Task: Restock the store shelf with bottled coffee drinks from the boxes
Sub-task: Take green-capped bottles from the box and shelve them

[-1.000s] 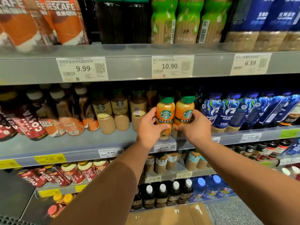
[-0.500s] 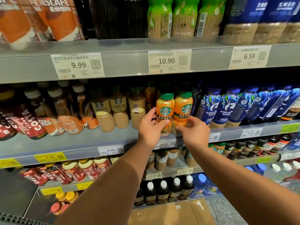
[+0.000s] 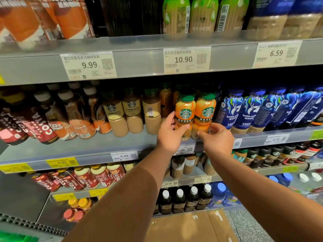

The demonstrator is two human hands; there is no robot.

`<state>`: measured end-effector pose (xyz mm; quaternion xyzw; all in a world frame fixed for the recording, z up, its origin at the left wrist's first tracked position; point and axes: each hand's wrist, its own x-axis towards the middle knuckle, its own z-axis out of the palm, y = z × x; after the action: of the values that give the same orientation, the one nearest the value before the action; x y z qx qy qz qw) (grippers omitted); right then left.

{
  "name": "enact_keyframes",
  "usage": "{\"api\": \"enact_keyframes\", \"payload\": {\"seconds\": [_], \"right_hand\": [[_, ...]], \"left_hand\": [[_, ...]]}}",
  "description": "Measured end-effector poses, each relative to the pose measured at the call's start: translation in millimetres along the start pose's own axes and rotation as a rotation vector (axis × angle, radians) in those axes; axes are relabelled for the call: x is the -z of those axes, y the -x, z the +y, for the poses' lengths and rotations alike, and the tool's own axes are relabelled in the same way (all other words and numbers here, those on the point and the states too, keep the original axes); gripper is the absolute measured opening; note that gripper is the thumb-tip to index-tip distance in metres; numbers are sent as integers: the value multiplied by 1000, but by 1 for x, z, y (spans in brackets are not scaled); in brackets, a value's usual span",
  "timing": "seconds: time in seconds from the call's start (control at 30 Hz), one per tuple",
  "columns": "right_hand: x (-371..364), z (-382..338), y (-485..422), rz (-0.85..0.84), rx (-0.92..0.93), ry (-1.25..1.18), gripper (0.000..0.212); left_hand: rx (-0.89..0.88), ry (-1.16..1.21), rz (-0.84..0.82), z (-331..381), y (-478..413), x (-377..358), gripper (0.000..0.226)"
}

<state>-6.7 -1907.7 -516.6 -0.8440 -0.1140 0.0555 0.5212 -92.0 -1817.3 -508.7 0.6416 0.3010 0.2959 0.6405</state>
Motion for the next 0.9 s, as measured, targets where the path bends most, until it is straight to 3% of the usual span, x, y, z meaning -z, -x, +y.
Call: {"api": "enact_keyframes", "payload": {"seconds": [0.1, 0.17, 0.3, 0.53, 0.73, 0.9], "right_hand": [[5, 3, 16, -1, 8, 95, 30], [5, 3, 31, -68, 56, 188, 16], [-8, -14, 73, -246, 208, 450, 13], [-48, -41, 178, -412, 374, 666, 19], [-78, -52, 278, -479, 477, 760, 26], [-103, -62, 342, -564, 540, 810, 27]], "left_hand": [[25, -346, 103, 1, 11, 14, 64], [-79, -630, 135, 3, 25, 34, 50], [-229, -979, 86, 5, 63, 87, 40], [-107, -1129, 11, 5, 131, 183, 44], [-138, -1229, 78, 8, 197, 271, 21], [-70, -1188, 95, 1, 244, 327, 31]]}}
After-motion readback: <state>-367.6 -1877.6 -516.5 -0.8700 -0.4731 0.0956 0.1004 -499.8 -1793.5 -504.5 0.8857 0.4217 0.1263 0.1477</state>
